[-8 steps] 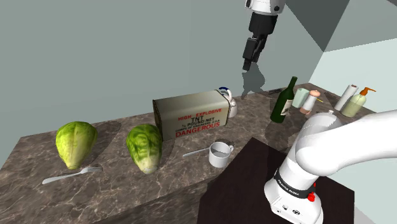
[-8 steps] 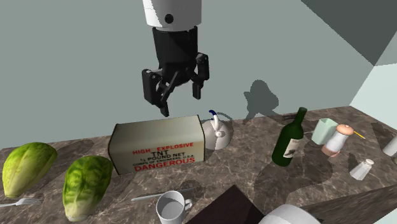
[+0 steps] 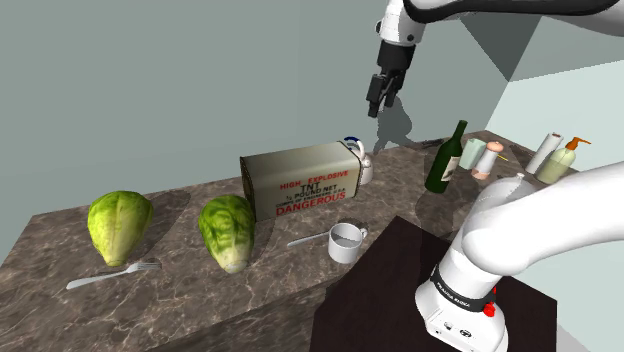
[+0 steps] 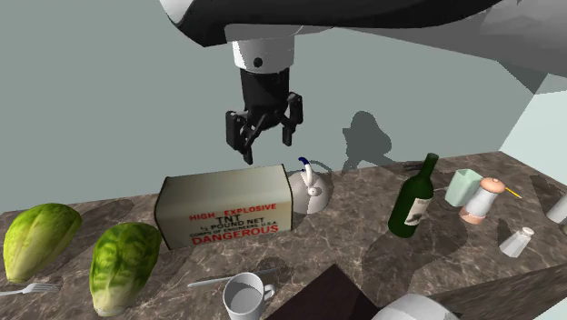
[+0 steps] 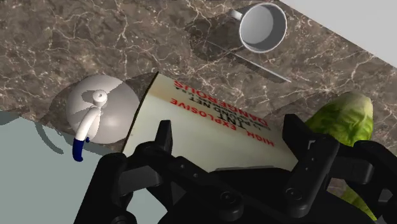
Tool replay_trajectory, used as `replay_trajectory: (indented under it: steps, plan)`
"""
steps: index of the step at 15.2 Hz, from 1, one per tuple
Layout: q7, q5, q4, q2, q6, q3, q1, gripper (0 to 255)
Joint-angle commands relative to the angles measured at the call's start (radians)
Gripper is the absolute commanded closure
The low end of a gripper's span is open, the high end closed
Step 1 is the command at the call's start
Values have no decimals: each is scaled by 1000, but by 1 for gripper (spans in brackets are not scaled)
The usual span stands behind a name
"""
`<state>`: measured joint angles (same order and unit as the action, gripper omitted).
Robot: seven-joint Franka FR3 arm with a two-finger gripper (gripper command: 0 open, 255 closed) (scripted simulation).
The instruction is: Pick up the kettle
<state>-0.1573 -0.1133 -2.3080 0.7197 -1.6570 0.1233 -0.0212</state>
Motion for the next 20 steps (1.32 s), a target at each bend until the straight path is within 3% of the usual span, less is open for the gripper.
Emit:
replay_trajectory:
  steps: [1,11,20]
  plan:
    - [-2,-8,-4,-48,-58,27,-13,0]
    - [-25,1,32,-327,-320,161,-60,0]
    - [-95,110,156,-632,-499,274,-89,0]
